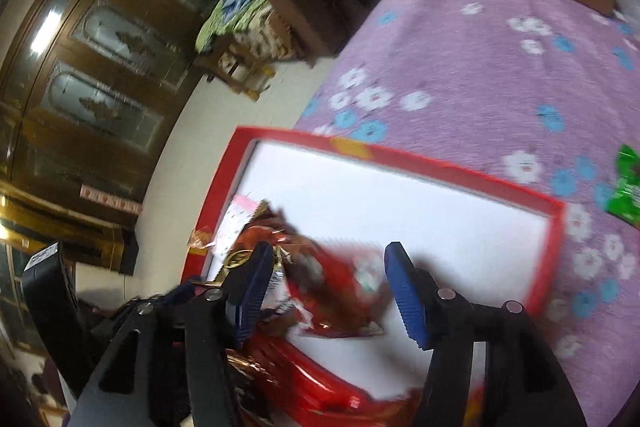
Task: Organize snacks
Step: 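Carry both packets over the white tray and open both tools to release, then withdraw both open tools from the tray toward the remaining packets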
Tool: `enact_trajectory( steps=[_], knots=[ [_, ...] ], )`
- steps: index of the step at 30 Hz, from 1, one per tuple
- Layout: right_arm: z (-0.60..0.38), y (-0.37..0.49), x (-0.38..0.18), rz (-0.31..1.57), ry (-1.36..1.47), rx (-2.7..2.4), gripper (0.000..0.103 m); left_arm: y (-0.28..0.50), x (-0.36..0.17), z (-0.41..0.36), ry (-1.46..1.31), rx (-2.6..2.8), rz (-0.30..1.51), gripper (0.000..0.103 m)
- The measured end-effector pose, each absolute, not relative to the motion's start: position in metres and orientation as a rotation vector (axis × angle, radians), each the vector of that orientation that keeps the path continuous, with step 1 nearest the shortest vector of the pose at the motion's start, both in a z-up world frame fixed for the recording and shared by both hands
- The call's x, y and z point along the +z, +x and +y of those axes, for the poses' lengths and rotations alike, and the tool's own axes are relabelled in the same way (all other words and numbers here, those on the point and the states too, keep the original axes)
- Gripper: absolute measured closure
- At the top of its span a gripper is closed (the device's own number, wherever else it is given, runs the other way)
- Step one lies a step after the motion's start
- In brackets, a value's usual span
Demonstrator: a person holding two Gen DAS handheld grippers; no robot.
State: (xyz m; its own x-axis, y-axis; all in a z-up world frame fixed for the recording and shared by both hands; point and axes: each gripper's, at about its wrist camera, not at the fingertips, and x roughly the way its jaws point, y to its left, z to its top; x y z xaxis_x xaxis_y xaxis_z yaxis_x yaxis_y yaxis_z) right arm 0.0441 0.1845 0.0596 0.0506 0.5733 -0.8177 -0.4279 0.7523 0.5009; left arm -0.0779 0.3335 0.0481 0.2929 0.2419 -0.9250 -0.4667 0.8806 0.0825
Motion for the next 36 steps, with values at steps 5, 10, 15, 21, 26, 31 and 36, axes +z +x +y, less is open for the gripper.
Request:
enact_trajectory(
  steps=[5, 10, 15, 21, 26, 31, 36],
  knots=[
    [0.128, 0.052, 0.065, 1.280, 0.214, 0.701, 0.043, -0.068, 0.070, 0.308, -0.080, 0.543, 1.095, 0.031],
    [0.068, 0.061, 0.063, 1.261, 0.298, 0.622, 0.043, -0.051, 0.086, 0.257, 0.065, 0.465, 1.019, 0.025],
    [-0.001, 0.068, 0.056, 1.251, 0.405, 0.517, 0.043, -0.033, 0.097, 0.199, 0.183, 0.333, 0.985, 0.025],
    [-0.081, 0.069, 0.050, 1.228, 0.493, 0.381, 0.043, -0.016, 0.116, 0.142, 0.221, 0.184, 0.951, 0.025],
    [-0.125, 0.065, 0.045, 1.211, 0.550, 0.295, 0.042, -0.007, 0.129, 0.104, 0.224, 0.096, 0.927, 0.025],
    [-0.156, 0.060, 0.040, 1.202, 0.580, 0.235, 0.042, 0.002, 0.134, 0.075, 0.226, 0.027, 0.921, 0.025],
    [-0.179, 0.053, 0.037, 1.202, 0.609, 0.186, 0.042, 0.009, 0.130, 0.055, 0.215, -0.013, 0.939, 0.025]
  ],
)
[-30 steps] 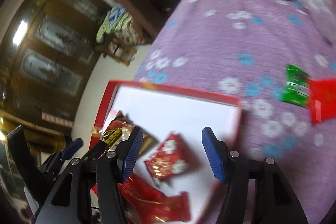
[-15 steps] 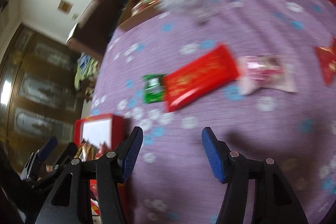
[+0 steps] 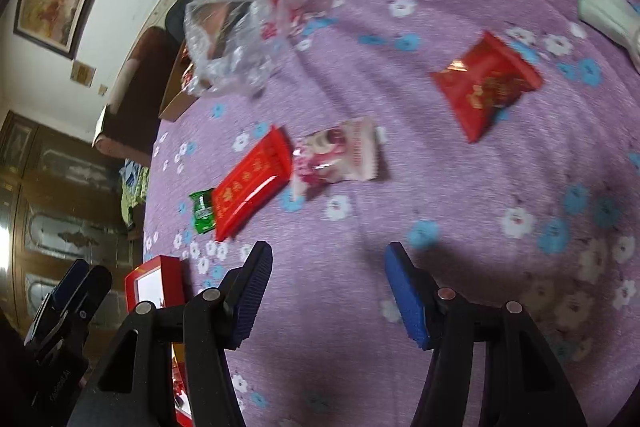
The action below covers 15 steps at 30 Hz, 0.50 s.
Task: Organize snacks
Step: 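Withdraw both open tools from the tray toward the remaining packets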
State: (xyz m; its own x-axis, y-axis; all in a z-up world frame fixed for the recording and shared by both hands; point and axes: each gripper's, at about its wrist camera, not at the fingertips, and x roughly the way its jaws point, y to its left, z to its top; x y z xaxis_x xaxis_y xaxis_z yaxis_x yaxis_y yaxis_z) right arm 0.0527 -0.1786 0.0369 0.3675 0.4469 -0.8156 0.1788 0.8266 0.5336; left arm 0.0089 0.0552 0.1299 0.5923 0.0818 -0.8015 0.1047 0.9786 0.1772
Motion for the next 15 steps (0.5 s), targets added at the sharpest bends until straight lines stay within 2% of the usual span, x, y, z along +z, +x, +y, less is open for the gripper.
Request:
enact_trajectory(
  steps=[15],
  knots=[
    [-0.230, 0.031, 0.033, 1.196, 0.648, 0.083, 0.042, 0.017, 0.120, 0.027, 0.191, -0.058, 0.962, 0.025]
  ],
)
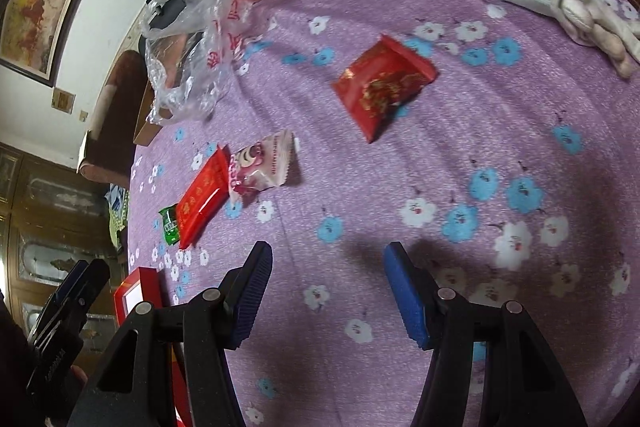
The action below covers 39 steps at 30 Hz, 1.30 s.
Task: Organize snacks
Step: 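Withdraw both open tools from the tray toward the remaining packets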
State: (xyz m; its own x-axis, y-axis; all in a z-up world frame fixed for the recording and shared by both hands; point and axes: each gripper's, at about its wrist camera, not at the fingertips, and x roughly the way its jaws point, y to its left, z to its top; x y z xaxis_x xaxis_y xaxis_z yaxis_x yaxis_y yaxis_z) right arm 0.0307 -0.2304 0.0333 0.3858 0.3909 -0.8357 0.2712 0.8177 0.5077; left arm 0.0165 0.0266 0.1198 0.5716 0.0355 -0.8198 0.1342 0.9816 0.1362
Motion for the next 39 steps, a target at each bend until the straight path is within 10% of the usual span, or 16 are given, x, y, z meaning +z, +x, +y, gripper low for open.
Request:
enact_trajectory(
  steps=[28, 39],
  knots=[
    [-0.216, 0.049, 0.030, 1.223, 0.618, 0.112, 0.042, 0.017, 0.150, 0.057, 0.076, -0.010, 0.860, 0.024],
    [-0.231, 0.071, 0.033, 1.205, 0.550, 0.024, 0.042, 0.056, 0.084, 0.075, 0.172, 0.033, 1.026, 0.021]
  ],
)
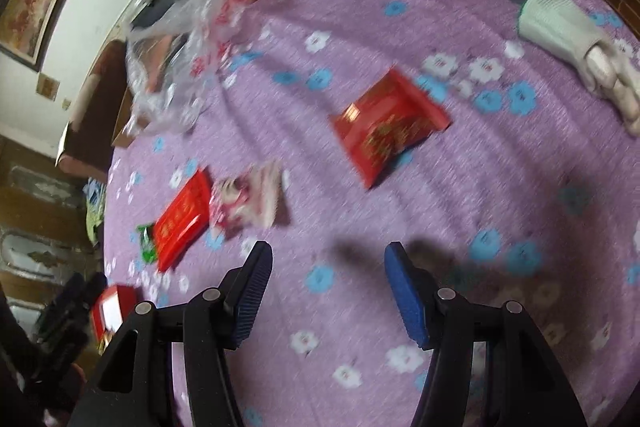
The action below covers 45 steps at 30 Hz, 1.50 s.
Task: Organize snacks
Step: 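Withdraw both open tools from the tray toward the remaining packets, then grasp the large red gold-lettered packet with the left tool while the right tool grasps a small red packet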
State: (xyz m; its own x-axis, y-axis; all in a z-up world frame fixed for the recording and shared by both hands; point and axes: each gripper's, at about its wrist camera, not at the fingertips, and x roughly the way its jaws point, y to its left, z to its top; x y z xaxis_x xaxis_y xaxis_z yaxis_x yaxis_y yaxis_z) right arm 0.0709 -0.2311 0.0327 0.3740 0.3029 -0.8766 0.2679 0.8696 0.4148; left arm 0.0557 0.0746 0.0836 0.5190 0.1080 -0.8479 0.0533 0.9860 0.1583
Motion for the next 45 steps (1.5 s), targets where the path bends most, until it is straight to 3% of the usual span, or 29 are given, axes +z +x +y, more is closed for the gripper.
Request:
enact_trajectory(
  steps=[4, 8, 11, 14, 19, 21, 27, 28, 32, 34, 37, 38, 45],
  knots=[
    [-0.246, 0.090, 0.029, 1.213, 0.548, -0.028, 0.042, 0.078, 0.077, 0.082, 0.209, 0.011, 1.009, 0.021],
    [-0.262, 0.111, 0.017, 1.234, 0.740, -0.048, 0.042, 0.100, 0.070, 0.074, 0.294, -0.097, 0.994, 0.021],
    [-0.270, 0.123, 0.012, 1.234, 0.871, -0.090, 0.033, 0.115, 0.062, 0.064, 0.350, -0.201, 1.001, 0.021],
    [-0.272, 0.135, 0.011, 1.242, 0.910, -0.144, 0.032, 0.124, 0.055, 0.050, 0.390, -0.307, 1.006, 0.021],
    [-0.253, 0.158, 0.015, 1.293, 0.739, -0.226, 0.037, 0.130, 0.035, 0.026, 0.489, -0.405, 1.007, 0.021],
    [-0.244, 0.161, 0.016, 1.312, 0.639, -0.271, 0.050, 0.129, 0.026, 0.019, 0.511, -0.443, 1.027, 0.021],
    [-0.223, 0.172, 0.016, 1.350, 0.436, -0.271, 0.052, 0.123, 0.011, 0.011, 0.397, -0.606, 1.157, 0.020],
    [-0.221, 0.173, 0.016, 1.352, 0.419, -0.269, 0.052, 0.118, 0.008, 0.009, 0.425, -0.598, 1.134, 0.015],
    [-0.217, 0.169, 0.016, 1.335, 0.392, -0.241, 0.053, 0.109, 0.009, 0.017, 0.329, -0.571, 1.102, 0.015],
    [-0.219, 0.165, 0.016, 1.329, 0.395, -0.232, 0.054, 0.103, 0.010, 0.016, 0.344, -0.542, 1.089, 0.022],
    [-0.222, 0.155, 0.017, 1.317, 0.392, -0.220, 0.055, 0.097, 0.016, 0.021, 0.301, -0.513, 1.092, 0.051],
    [-0.222, 0.152, 0.016, 1.316, 0.377, -0.215, 0.055, 0.093, 0.019, 0.025, 0.276, -0.493, 1.103, 0.055],
    [-0.220, 0.107, 0.015, 1.324, 0.299, -0.175, 0.055, 0.027, 0.019, 0.019, 0.323, -0.461, 1.078, 0.055]
  ],
)
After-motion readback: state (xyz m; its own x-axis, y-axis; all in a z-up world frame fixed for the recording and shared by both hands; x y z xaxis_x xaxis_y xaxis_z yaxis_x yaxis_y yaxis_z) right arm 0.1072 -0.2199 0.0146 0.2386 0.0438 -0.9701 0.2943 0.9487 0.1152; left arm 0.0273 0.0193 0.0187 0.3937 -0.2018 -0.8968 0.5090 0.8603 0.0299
